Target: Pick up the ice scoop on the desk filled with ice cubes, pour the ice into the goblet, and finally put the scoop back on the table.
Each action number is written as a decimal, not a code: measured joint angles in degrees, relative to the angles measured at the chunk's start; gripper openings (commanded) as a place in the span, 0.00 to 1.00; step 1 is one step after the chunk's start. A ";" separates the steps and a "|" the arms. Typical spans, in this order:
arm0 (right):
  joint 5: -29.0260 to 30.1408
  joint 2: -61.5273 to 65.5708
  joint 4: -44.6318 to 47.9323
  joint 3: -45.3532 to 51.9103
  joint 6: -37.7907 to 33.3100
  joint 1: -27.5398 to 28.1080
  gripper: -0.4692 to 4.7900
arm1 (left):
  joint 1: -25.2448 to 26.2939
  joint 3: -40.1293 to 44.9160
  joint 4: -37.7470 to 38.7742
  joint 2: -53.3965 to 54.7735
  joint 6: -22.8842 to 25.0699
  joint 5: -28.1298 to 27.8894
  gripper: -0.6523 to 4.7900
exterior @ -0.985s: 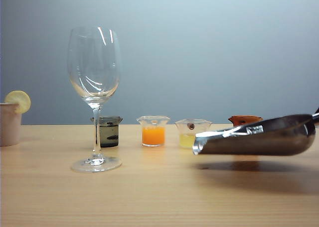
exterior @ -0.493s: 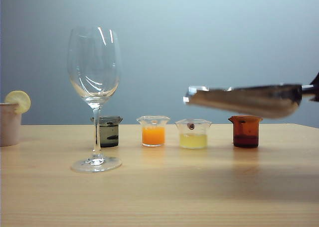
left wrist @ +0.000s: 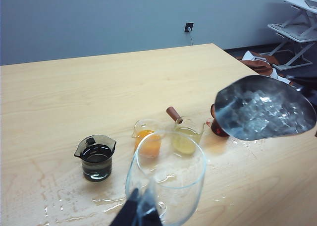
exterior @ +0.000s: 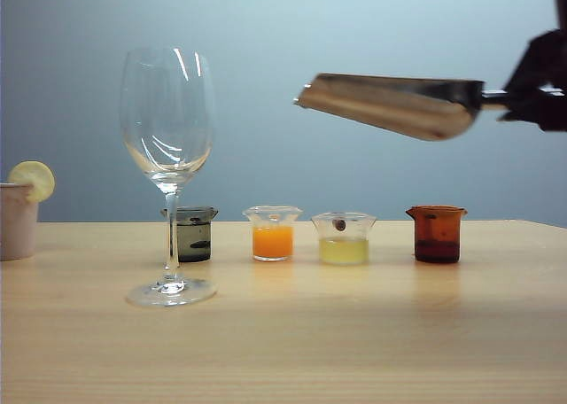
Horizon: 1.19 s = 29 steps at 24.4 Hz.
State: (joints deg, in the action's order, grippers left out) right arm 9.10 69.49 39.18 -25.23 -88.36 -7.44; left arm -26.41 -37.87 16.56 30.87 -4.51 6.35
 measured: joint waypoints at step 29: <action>5.73 3.96 -26.34 -27.67 7.85 -5.92 0.08 | -0.52 -0.09 -1.29 0.04 -1.49 0.04 0.11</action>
State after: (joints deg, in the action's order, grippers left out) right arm 14.83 73.45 12.84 -52.90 -80.51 -13.37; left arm -26.94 -37.95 15.27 30.92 -6.00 6.39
